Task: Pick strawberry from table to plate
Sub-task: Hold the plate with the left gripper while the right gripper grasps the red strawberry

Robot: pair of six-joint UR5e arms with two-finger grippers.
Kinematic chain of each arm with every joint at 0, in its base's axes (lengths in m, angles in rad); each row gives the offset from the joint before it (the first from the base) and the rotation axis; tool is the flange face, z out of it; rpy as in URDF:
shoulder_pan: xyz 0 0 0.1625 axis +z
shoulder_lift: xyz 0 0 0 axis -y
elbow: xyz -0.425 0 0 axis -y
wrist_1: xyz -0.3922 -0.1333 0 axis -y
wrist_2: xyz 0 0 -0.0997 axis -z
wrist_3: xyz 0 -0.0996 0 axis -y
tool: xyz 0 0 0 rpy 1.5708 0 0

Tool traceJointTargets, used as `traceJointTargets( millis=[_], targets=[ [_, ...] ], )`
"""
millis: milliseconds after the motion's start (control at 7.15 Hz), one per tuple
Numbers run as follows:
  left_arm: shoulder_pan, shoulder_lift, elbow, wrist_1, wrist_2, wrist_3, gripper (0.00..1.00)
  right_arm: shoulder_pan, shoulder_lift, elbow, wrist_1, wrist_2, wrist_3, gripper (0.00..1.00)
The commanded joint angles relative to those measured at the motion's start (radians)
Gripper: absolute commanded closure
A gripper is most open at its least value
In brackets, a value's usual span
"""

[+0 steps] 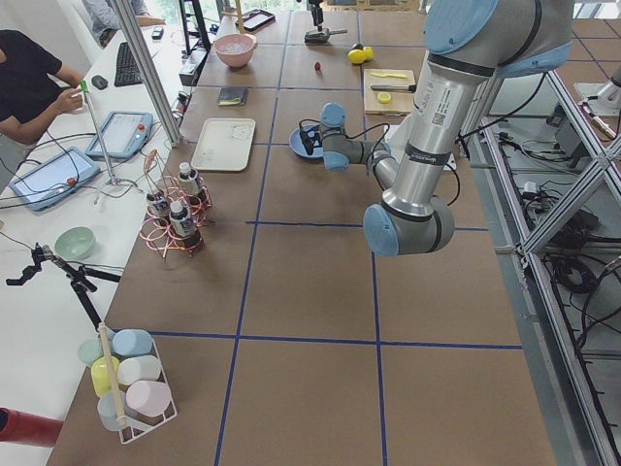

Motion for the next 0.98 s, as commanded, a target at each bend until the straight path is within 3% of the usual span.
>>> traceJointTargets(
  millis=[0, 420, 559, 839],
  targets=[
    [0.000, 0.003, -0.013, 0.000, 0.012, -0.002, 0.29, -0.227, -0.004, -0.010, 0.367, -0.166, 0.564, 0.00],
    [0.001, 0.003, -0.014, 0.000, 0.014, -0.003, 0.28, -0.336, -0.008, -0.021, 0.416, -0.341, 0.656, 0.00],
    [0.001, 0.003, -0.012, 0.000, 0.014, -0.003, 0.27, -0.384, -0.008, -0.024, 0.414, -0.410, 0.656, 0.06],
    [0.003, 0.004, -0.012, 0.002, 0.026, -0.003, 0.27, -0.390, -0.010, -0.048, 0.420, -0.405, 0.647, 0.04]
  ],
)
